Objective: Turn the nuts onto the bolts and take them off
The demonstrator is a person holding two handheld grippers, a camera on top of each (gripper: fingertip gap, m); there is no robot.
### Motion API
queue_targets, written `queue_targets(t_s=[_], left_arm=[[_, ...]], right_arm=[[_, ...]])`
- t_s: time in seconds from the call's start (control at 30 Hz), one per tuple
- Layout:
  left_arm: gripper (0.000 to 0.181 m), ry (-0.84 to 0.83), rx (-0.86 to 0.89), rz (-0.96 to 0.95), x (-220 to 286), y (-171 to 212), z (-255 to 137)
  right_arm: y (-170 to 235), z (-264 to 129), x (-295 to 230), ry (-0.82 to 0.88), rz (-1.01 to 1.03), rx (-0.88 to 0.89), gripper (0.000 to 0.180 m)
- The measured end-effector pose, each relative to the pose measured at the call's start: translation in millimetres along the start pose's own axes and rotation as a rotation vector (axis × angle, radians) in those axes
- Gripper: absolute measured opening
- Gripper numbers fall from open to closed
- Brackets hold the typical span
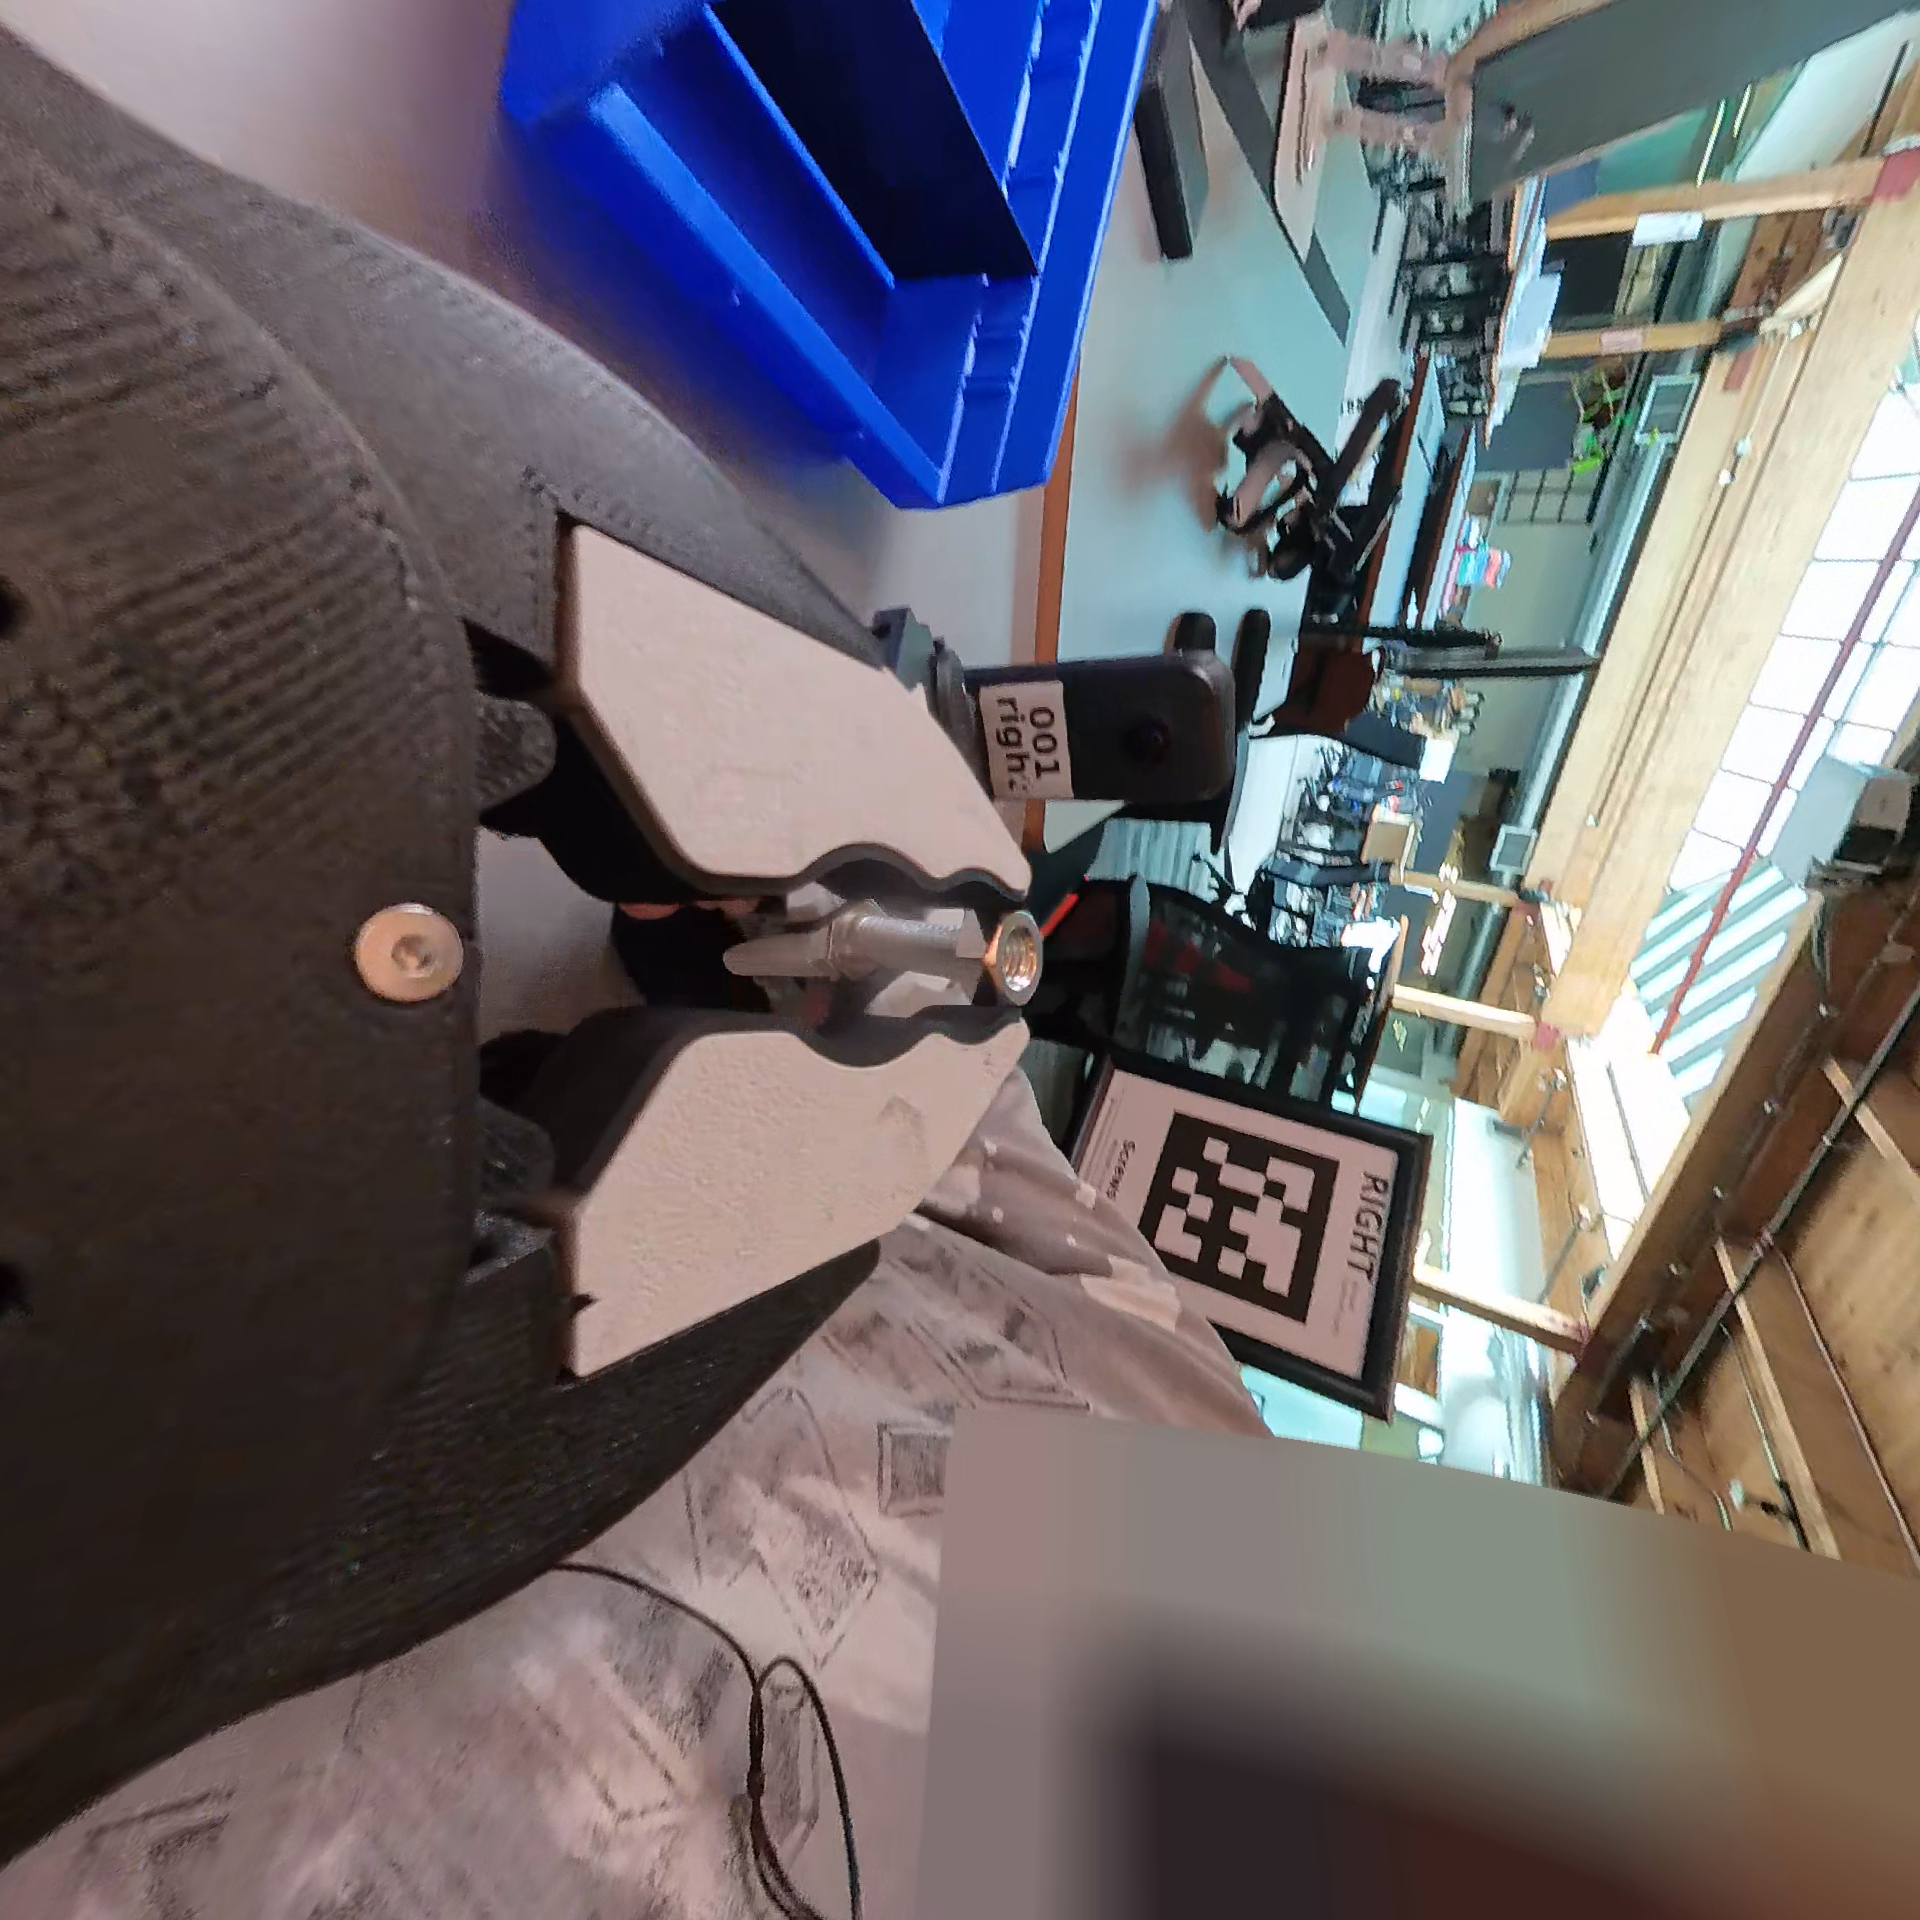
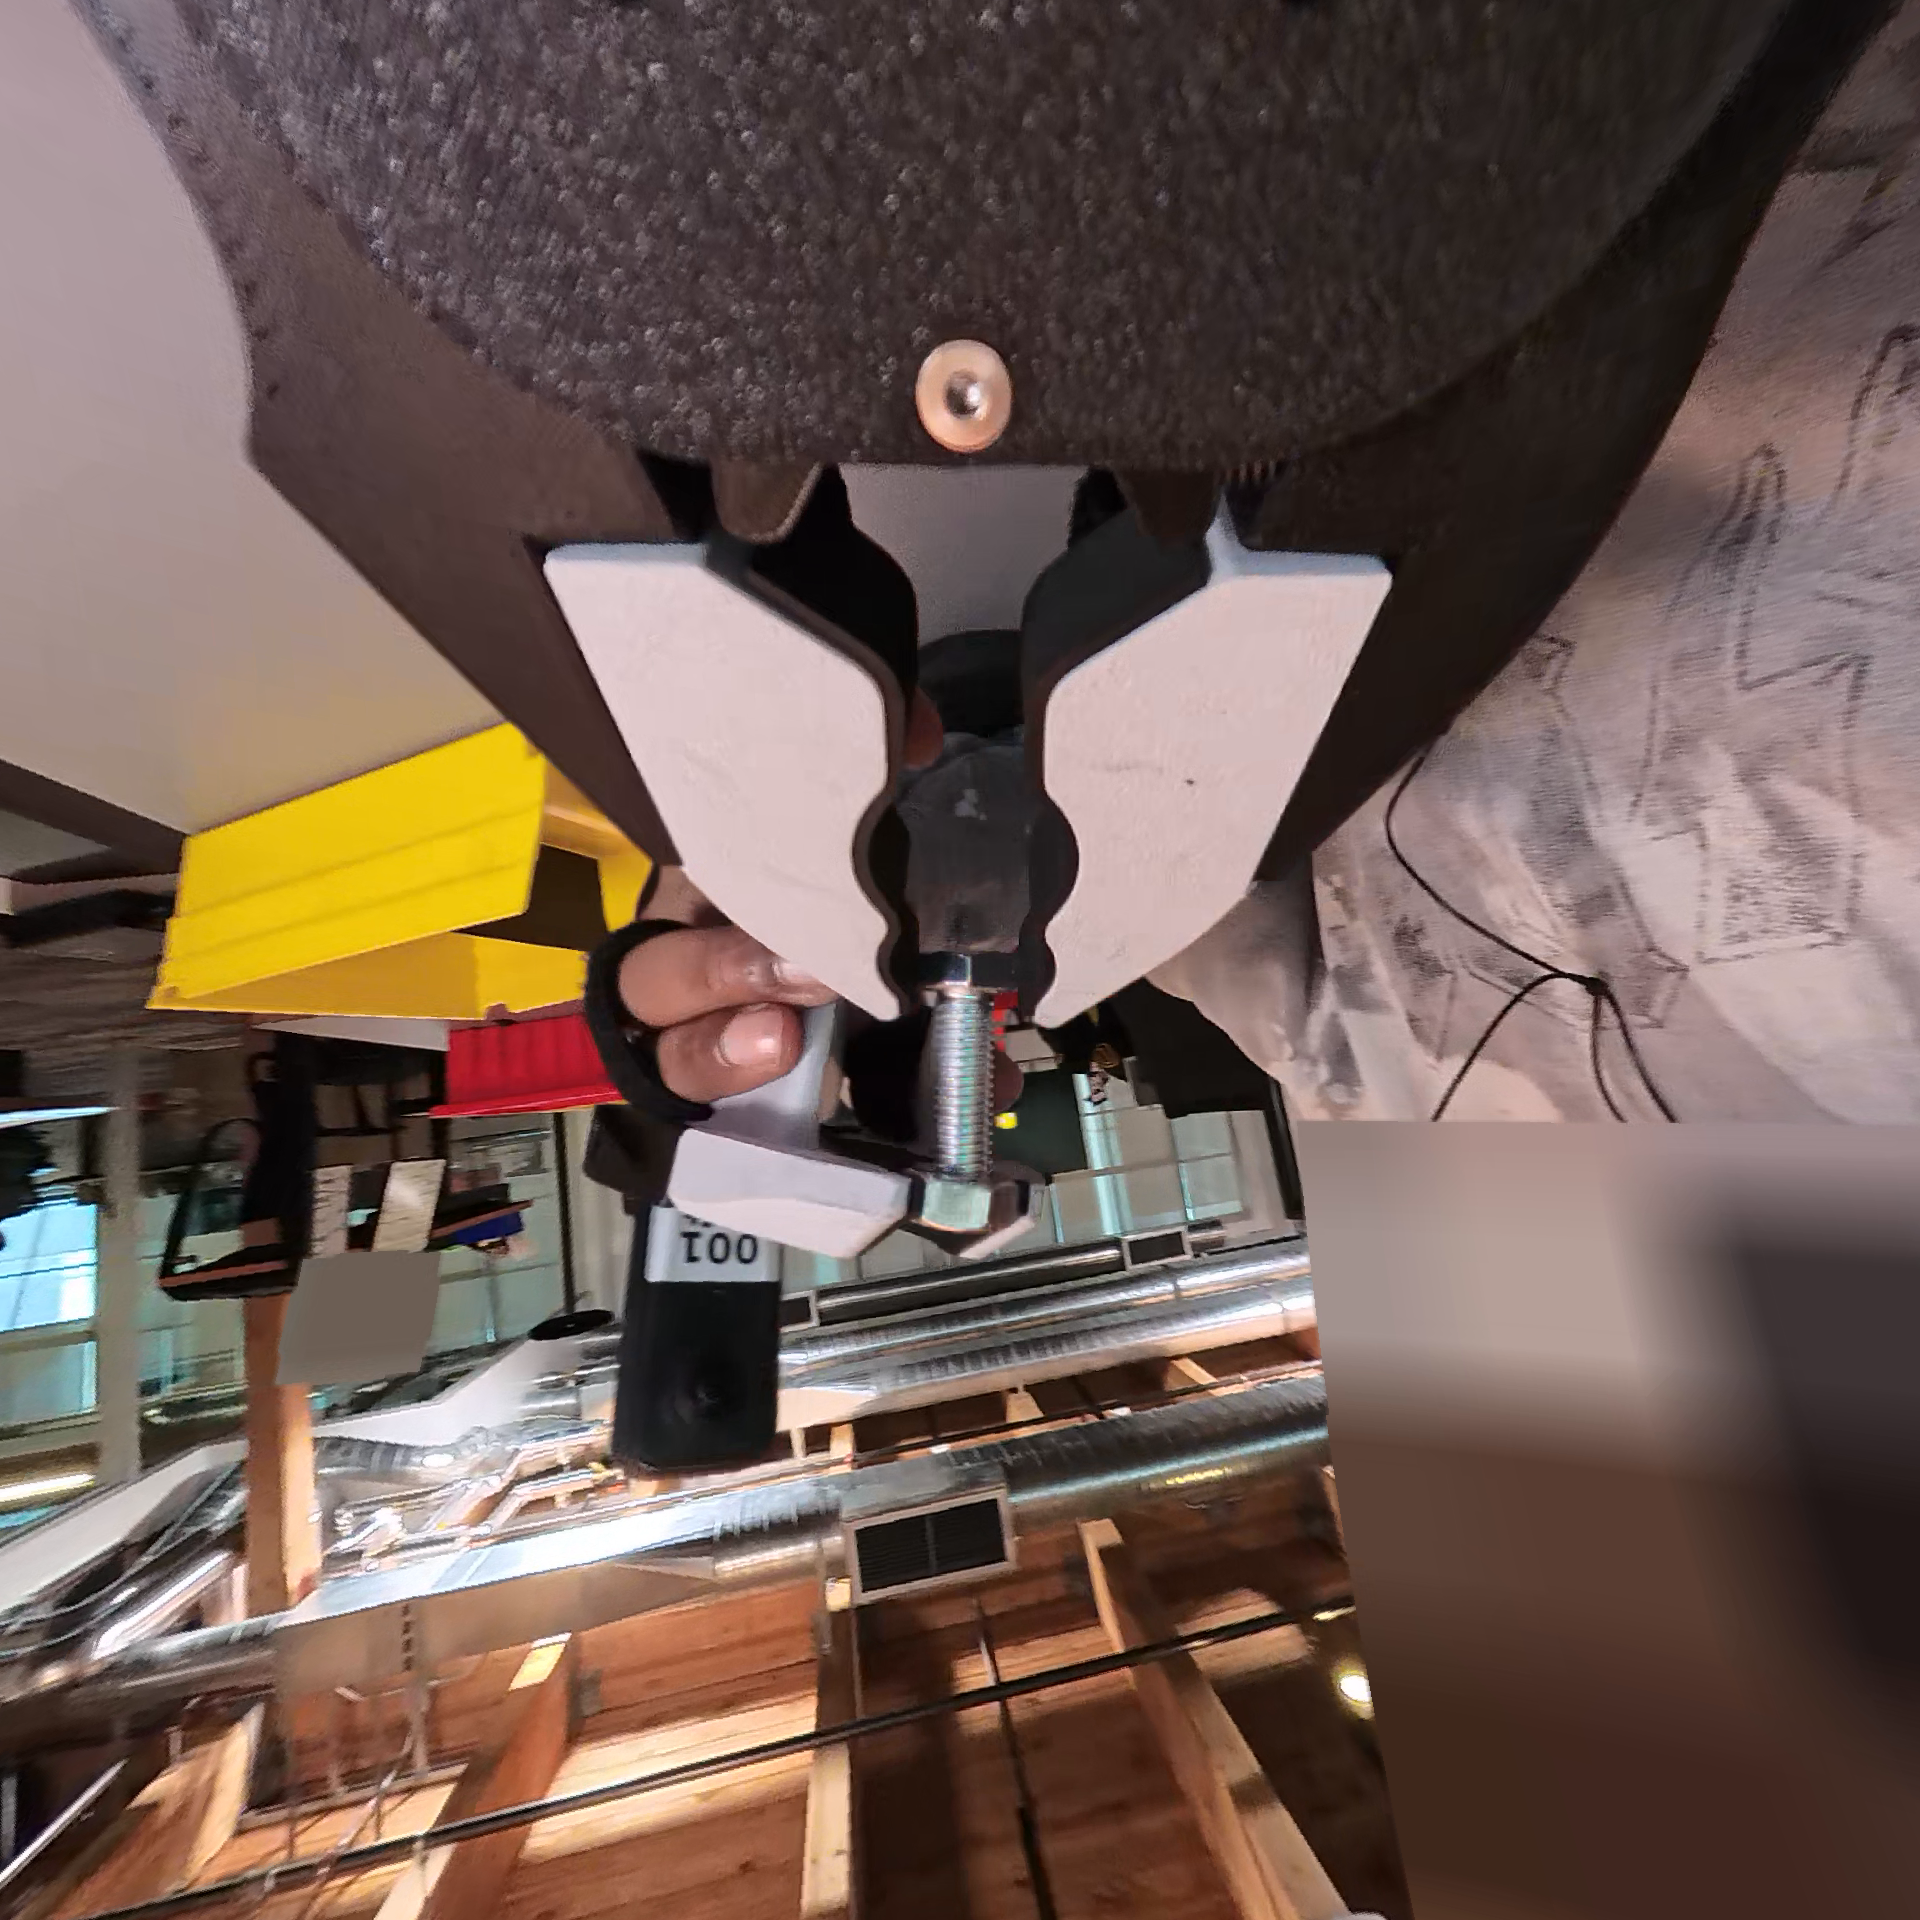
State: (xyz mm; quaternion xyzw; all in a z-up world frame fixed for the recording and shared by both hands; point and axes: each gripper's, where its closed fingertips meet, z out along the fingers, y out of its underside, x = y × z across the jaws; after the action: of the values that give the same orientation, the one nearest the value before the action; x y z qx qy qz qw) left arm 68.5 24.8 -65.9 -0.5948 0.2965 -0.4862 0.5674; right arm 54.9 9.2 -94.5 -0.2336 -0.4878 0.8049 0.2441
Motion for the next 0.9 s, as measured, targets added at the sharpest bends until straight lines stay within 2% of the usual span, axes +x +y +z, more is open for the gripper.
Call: queue_targets(t_s=[0.17, 0.3, 0.43, 0.57, 0.67, 0.77, 0.9], left_arm=[[0.018, 0.104, 0.024, 0.01, 12, 1, 3], [0.018, 0.086, -0.012, 0.081, 12, 2, 4], [0.018, -0.078, -0.066, 0.192, -3, 0, 0], [0.018, -0.306, -0.128, 0.268, -27, -3, -6], [0.018, -0.417, -0.151, 0.281, -39, -3, -9], [0.018, -0.436, -0.13, 0.285, -42, -5, -10], [0.018, -0.294, -0.056, 0.234, -27, -10, -7]], right_arm=[[1, 2, -13, -0.103, 0.071, 0.005, 0.018], [1, 2, -15, -0.118, 0.086, -0.003, 0.018], [-2, -2, 3, 0.018, -0.001, 0.002, 0.018], [-4, -8, 31, 0.277, -0.183, -0.005, 0.018], [-7, -13, 45, 0.443, -0.308, -0.019, 0.018], [-9, -15, 48, 0.496, -0.333, -0.004, 0.018], [-13, -7, 34, 0.377, -0.254, 0.035, 0.018]])
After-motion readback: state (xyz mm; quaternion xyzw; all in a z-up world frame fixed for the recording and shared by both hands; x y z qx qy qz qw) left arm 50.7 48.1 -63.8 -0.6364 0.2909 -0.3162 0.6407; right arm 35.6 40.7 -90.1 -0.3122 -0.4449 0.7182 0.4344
